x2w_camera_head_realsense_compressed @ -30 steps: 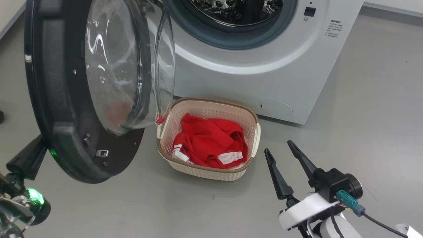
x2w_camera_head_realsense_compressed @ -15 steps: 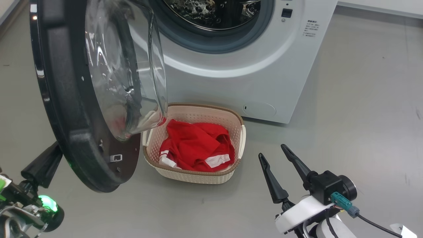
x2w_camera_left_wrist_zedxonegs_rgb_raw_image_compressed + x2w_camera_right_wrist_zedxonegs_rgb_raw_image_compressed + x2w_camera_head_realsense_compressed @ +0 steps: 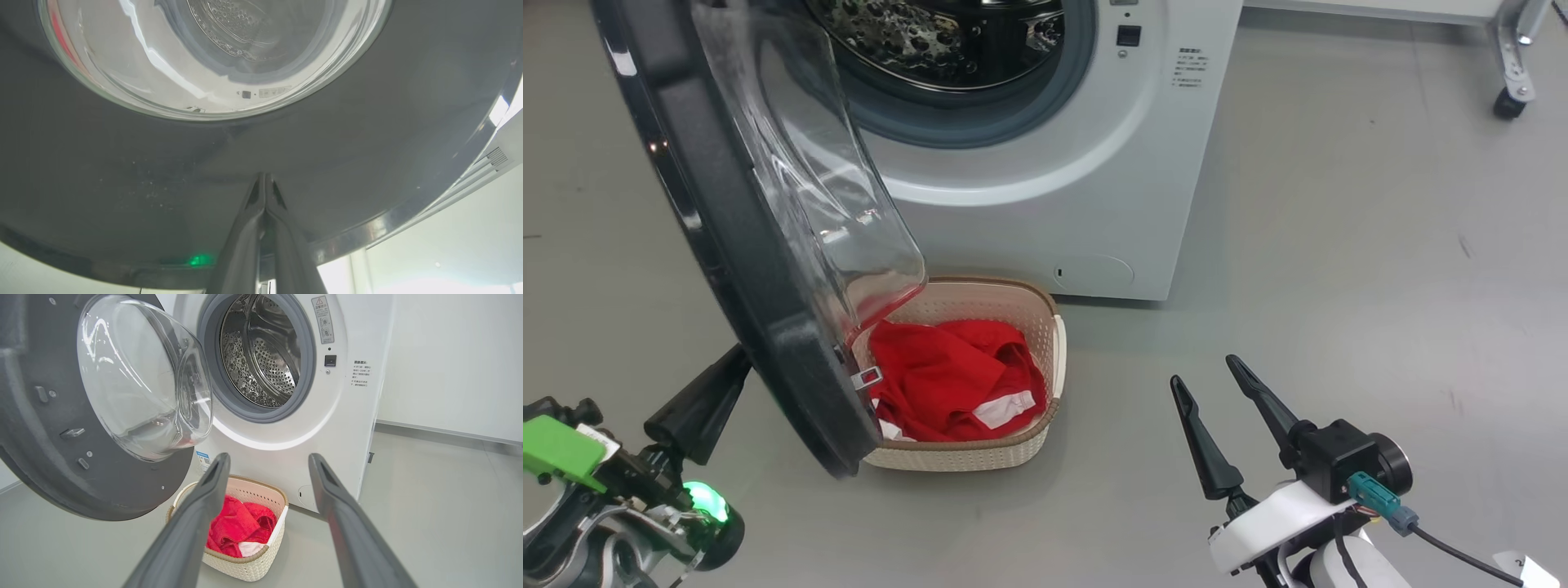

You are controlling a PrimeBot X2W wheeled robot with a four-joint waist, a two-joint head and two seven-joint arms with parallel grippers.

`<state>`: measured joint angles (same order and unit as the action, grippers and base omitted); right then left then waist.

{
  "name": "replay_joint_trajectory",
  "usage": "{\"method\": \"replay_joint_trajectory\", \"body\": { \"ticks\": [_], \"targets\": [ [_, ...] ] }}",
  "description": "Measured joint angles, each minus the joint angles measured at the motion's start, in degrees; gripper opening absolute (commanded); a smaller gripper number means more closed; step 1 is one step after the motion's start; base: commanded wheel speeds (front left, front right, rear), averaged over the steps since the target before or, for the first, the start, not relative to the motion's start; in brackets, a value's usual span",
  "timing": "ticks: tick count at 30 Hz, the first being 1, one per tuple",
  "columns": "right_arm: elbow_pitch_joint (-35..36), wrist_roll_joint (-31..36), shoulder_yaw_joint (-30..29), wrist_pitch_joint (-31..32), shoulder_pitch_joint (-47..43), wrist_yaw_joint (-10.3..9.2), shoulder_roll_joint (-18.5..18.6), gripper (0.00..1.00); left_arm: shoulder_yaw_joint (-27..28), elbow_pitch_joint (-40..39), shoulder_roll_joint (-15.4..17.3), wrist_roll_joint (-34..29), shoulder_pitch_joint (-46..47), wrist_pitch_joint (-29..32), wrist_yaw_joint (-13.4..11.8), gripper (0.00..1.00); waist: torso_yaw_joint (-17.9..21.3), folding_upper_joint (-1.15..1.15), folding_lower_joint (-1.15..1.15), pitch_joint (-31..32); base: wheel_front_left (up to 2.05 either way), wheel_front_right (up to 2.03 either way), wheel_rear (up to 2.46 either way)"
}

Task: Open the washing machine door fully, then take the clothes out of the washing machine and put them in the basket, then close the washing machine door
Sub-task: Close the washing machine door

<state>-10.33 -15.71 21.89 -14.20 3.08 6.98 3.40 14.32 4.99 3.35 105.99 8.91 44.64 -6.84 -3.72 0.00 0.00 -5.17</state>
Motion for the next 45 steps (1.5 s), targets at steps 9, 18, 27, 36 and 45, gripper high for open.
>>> {"method": "replay_joint_trajectory", "body": {
  "ticks": [9,18,27,36,45],
  "targets": [
    [0.18,-0.48,-1.18,0.00,-0.07,-0.05,-0.04,1.00,-1.77,-0.02,-0.63,0.37,0.20,-2.01,-0.02,0.00,5.63,0.00,0.00,-0.22,0.00,0.00,0.00],
    [0.69,-0.58,-2.09,0.00,-0.08,-0.05,-0.10,1.00,-2.80,2.16,-0.82,0.29,1.99,-6.53,-0.43,0.00,11.00,0.00,0.00,-1.02,0.00,0.00,0.00],
    [1.04,-0.94,-2.14,0.00,-0.08,-0.05,-0.18,1.00,-2.02,6.51,-1.27,-0.53,5.46,-13.36,-0.43,0.00,16.02,0.00,0.00,-2.01,0.00,0.00,0.00],
    [1.23,-1.34,-2.33,0.00,-0.08,-0.05,-0.22,1.00,-1.67,8.86,-1.25,-0.69,9.01,-19.07,-0.43,0.00,20.98,0.00,0.00,-2.82,0.00,0.00,0.00],
    [1.76,-1.52,-2.88,0.00,-0.11,-0.05,-0.34,1.00,-4.57,11.35,-1.32,-0.59,12.59,-22.16,-0.43,0.00,24.20,0.00,0.00,-3.62,0.00,0.00,0.00]
  ]
}}
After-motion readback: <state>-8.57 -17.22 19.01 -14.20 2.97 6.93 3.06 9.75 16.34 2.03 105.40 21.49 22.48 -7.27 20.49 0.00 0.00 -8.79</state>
